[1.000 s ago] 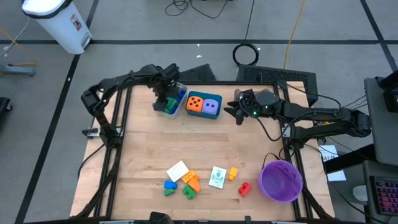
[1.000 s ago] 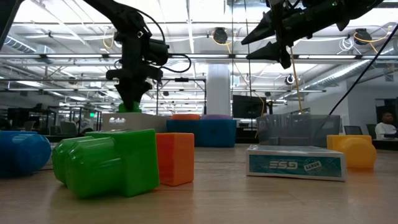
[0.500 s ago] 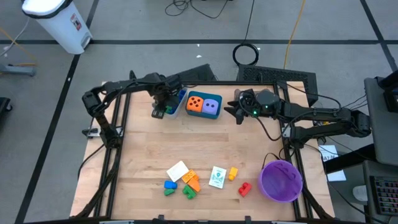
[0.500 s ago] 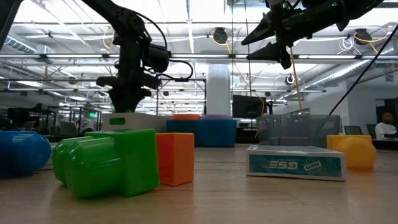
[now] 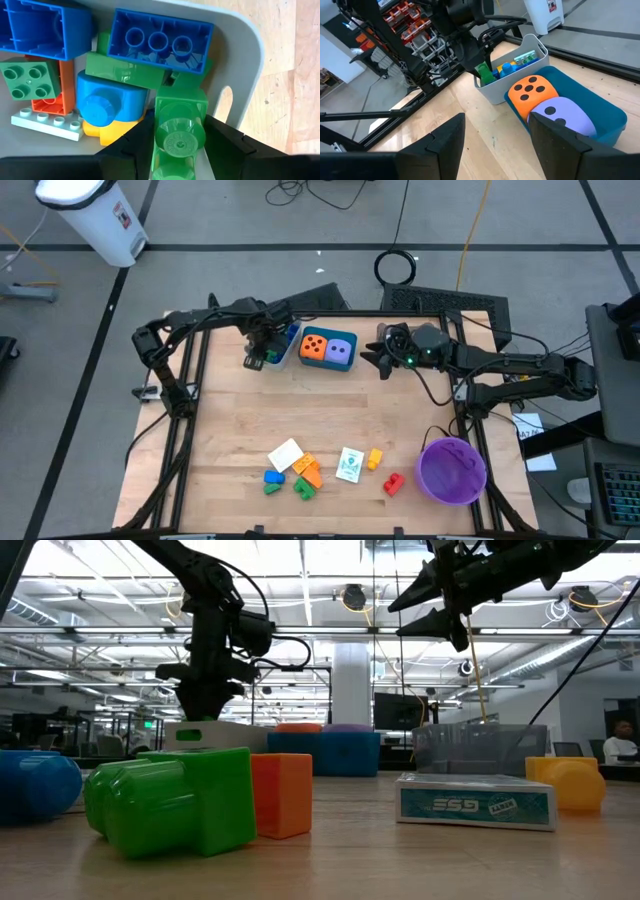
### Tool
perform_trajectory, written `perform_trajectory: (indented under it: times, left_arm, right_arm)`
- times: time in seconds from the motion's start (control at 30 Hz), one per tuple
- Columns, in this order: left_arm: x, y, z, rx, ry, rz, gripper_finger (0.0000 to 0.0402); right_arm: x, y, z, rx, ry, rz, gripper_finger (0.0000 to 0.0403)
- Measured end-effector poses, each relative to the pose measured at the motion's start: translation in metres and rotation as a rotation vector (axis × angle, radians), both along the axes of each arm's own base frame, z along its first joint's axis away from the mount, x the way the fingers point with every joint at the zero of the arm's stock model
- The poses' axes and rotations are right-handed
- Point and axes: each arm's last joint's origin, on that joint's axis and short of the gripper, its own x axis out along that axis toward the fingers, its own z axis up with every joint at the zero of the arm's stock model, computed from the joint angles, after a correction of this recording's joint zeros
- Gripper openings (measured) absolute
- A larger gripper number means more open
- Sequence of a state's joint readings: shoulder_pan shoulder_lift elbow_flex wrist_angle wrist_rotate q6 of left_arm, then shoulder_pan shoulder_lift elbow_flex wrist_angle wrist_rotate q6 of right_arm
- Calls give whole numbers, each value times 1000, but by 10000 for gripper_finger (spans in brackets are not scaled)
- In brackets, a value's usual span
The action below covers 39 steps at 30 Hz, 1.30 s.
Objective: Pick & Place Toys
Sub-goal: Put the green game piece into the gray bin, then put the yellow game piece into the gray bin
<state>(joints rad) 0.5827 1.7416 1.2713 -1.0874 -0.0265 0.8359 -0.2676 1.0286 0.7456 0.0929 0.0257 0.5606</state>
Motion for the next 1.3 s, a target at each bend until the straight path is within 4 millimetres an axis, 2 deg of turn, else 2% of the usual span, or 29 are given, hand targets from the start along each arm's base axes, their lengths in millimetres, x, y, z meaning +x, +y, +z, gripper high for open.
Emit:
perform_trajectory:
  times: [0.43, 0.63, 0.83, 1.03, 1.13, 1.3]
  left_arm:
    - [1, 1, 0, 35, 9, 1, 225]
    - [8, 5, 17, 171, 26, -4, 227]
    - [17, 6, 51, 182, -94, 10, 227]
    - [19, 5, 102, 194, -300, 115, 228]
    - [13, 4, 122, 159, -400, 214, 228]
    - [-10, -1, 143, -4, -511, 373, 227]
  right_arm:
    - [0, 0, 0, 0, 0, 0, 210]
    - [0, 0, 0, -1, 0, 0, 210]
    - [0, 0, 0, -3, 1, 1, 210]
    - [0, 0, 0, -3, 0, 2, 210]
    - [0, 0, 0, -3, 0, 2, 210]
    - [0, 0, 0, -4, 0, 2, 210]
